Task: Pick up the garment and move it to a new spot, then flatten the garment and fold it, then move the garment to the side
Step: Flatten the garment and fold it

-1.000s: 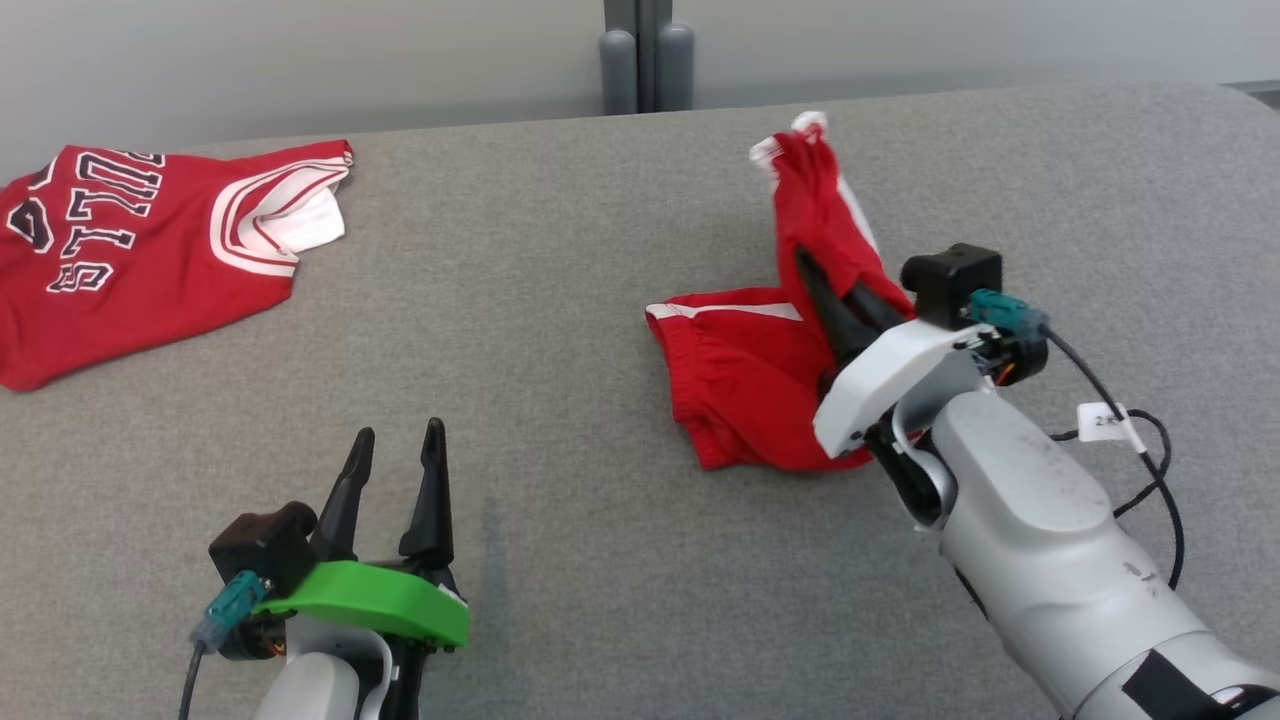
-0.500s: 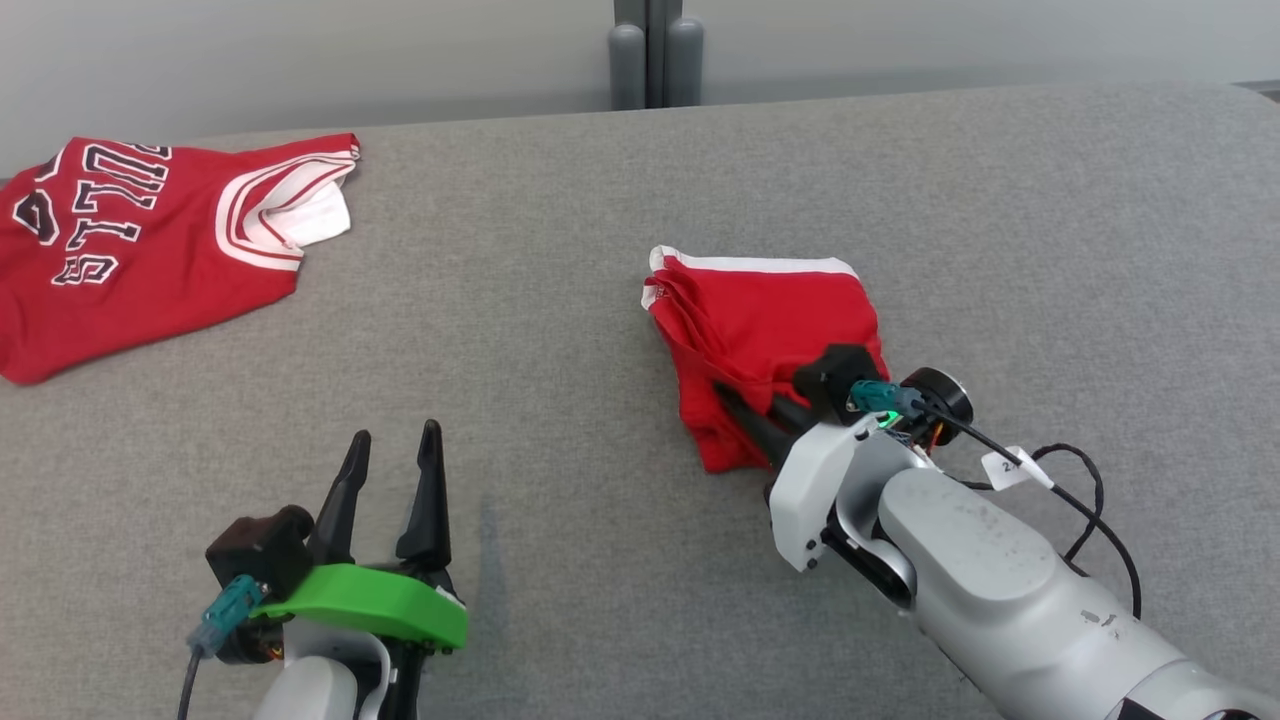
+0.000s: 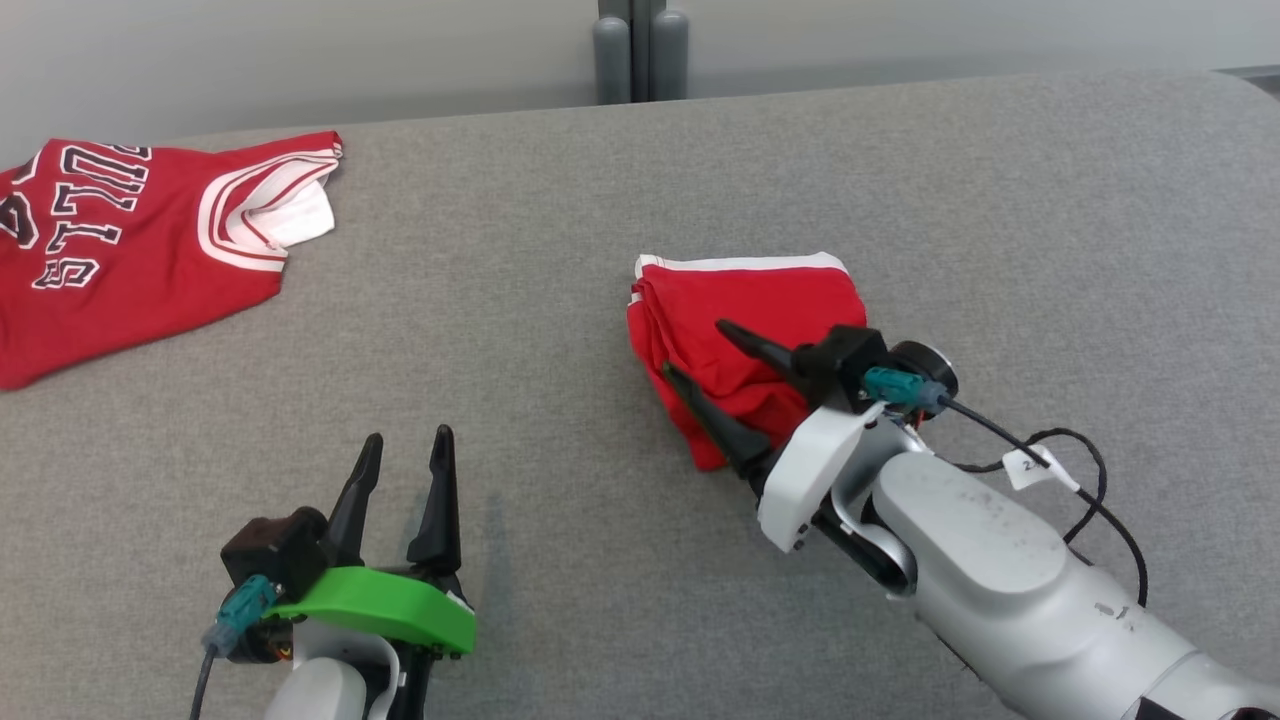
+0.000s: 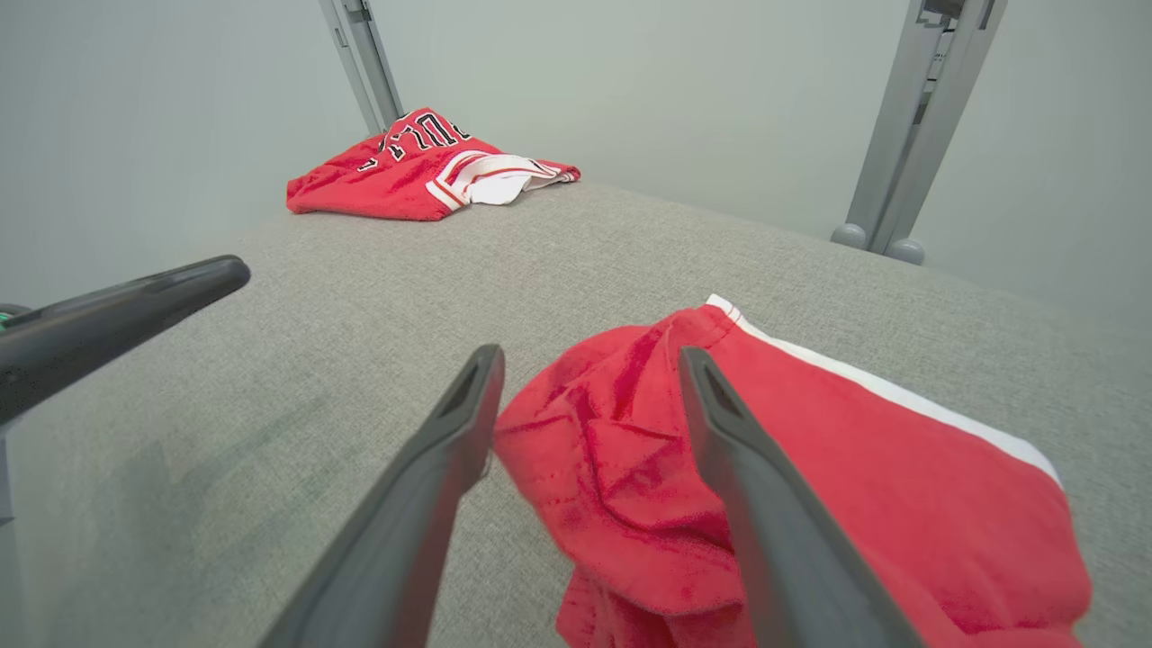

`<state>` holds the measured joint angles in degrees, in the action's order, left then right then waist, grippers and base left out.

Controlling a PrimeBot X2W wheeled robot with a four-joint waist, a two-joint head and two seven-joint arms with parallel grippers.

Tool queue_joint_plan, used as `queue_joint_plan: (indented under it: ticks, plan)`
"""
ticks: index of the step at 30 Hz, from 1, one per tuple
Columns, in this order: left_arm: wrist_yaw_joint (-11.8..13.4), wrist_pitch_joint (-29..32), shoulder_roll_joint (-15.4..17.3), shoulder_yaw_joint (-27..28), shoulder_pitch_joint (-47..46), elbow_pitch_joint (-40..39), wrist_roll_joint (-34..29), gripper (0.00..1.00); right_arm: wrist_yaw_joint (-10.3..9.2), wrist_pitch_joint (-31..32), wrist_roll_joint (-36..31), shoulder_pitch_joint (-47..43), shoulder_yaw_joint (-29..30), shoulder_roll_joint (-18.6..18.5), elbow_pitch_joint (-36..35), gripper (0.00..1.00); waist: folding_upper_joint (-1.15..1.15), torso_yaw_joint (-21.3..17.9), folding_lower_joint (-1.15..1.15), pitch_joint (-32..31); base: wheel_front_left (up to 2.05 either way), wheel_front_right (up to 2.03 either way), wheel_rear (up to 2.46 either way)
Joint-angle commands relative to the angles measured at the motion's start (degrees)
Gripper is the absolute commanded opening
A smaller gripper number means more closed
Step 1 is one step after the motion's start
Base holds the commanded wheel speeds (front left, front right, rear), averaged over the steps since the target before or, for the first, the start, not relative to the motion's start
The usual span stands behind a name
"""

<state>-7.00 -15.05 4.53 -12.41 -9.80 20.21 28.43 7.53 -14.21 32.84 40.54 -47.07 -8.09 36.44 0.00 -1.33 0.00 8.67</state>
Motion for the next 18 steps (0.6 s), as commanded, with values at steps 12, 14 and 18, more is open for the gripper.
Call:
queue_joint_plan:
  ticks: [12, 14, 18]
  plan:
    - [-0.3, -0.2, -0.2, 0.6, -1.8, -0.2, -0.5, 1.00, -0.08, 0.4, -9.6, 4.3, 9.1, -2.3, 5.7, 0.48, 0.00, 2.7, 0.00, 2.2, 0.00, 0.00, 0.00]
    - [-0.3, -0.2, -0.1, 1.1, -2.0, -0.3, -0.6, 1.00, -0.08, 0.9, -10.6, 4.4, 8.2, -1.6, 7.8, 0.00, 0.00, 3.2, 0.00, 2.5, 0.00, 0.00, 0.00]
    - [-0.4, -0.2, 0.2, 2.2, -2.2, -0.6, -0.9, 1.00, -0.08, 0.9, -11.1, 3.6, 5.7, 0.3, 10.6, 0.00, 0.00, 3.9, 0.00, 2.9, 0.00, 0.00, 0.00]
